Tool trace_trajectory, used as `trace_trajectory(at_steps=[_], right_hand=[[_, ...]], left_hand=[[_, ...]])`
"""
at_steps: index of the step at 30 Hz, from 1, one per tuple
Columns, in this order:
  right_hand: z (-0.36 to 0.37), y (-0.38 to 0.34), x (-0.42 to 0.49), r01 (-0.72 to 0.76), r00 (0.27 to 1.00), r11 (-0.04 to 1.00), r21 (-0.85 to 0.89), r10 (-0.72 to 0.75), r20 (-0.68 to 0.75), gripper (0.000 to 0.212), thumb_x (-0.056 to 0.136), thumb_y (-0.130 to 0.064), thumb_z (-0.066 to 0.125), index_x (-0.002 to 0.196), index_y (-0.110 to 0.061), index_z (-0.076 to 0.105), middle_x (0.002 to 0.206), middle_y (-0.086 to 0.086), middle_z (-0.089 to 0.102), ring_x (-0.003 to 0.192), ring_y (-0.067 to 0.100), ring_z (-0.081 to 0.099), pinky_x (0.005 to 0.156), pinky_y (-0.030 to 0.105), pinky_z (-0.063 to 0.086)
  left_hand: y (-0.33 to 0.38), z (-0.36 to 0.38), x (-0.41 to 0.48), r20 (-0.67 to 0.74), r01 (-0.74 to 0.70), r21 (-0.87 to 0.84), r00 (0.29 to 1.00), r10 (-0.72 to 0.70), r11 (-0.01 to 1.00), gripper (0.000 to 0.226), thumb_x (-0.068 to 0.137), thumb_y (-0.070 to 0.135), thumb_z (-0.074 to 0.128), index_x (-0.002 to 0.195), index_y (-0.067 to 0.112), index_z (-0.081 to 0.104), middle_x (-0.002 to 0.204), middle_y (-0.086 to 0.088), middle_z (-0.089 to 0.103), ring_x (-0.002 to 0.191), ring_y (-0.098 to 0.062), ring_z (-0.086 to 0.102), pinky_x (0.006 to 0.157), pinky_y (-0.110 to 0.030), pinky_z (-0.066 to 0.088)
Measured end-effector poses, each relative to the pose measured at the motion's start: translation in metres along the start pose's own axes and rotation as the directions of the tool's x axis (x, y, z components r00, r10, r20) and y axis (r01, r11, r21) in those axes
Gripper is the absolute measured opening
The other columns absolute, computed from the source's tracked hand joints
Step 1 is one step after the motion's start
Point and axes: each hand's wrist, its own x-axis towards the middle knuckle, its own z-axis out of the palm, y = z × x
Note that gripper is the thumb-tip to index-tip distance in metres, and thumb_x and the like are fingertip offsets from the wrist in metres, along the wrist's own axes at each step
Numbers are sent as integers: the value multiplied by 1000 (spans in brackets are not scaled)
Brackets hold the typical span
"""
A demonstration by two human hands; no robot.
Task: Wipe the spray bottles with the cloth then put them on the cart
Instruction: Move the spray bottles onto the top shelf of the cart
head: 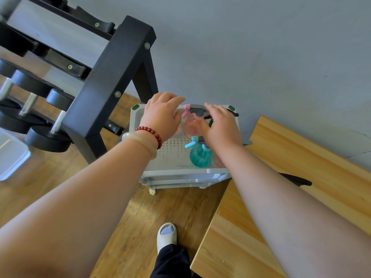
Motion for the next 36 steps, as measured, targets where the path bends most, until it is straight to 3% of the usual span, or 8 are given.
trace_trajectory(at_steps=[6, 14, 20, 22, 28, 36], right_hand=[[-27, 33, -43, -6, 999, 1000, -26, 5, -36, 49, 100, -34, 49, 146, -18, 44, 145, 2, 48, 134, 24, 40, 106, 37, 37], [-63, 89, -111, -39, 999, 999, -38, 37, -36, 48, 101, -36, 47, 144, -16, 45, 143, 4, 49, 133, 23, 40, 106, 35, 35], [-82, 141, -163, -121, 993, 991, -57, 121, -17, 48, 100, -32, 49, 146, -17, 43, 144, 3, 48, 136, 24, 37, 107, 35, 33], [-87, 159, -177, -146, 989, 988, -49, 144, -31, 48, 100, -32, 50, 145, -16, 45, 143, 3, 49, 134, 24, 38, 106, 35, 33], [-96, 207, -201, -229, 973, 971, -68, 227, -46, 48, 98, -31, 53, 143, -18, 47, 142, 1, 50, 134, 25, 39, 104, 37, 36], [-82, 248, -209, -219, 976, 973, -67, 218, -21, 44, 95, -24, 54, 137, -12, 52, 128, 7, 59, 124, 30, 47, 104, 39, 35]], left_hand=[[39, 15, -44, -22, -2, -96, 1000, 0, 995, 36, 102, 22, 47, 136, 19, 57, 138, -4, 54, 133, -25, 40, 114, -43, 31], [114, 51, -98, -142, -177, -144, 977, 157, 974, 25, 94, 9, 59, 116, 7, 70, 116, -11, 66, 115, -35, 54, 98, -43, 42], [162, 94, -136, -76, -207, -170, 978, 196, 963, 23, 91, 8, 60, 110, 7, 73, 112, -10, 68, 109, -38, 56, 95, -49, 47], [176, 106, -146, 0, -182, -173, 983, 185, 968, 26, 94, 9, 58, 116, 9, 71, 117, -9, 65, 115, -36, 53, 99, -51, 45], [204, 136, -159, 176, -150, -117, 970, 170, 982, 38, 99, 20, 52, 136, 18, 58, 136, -1, 53, 131, -24, 39, 112, -38, 32], [227, 169, -142, 288, -153, -62, 943, 164, 986, 49, 100, 26, 50, 148, 27, 40, 149, 1, 39, 137, -24, 31, 114, -45, 33]])
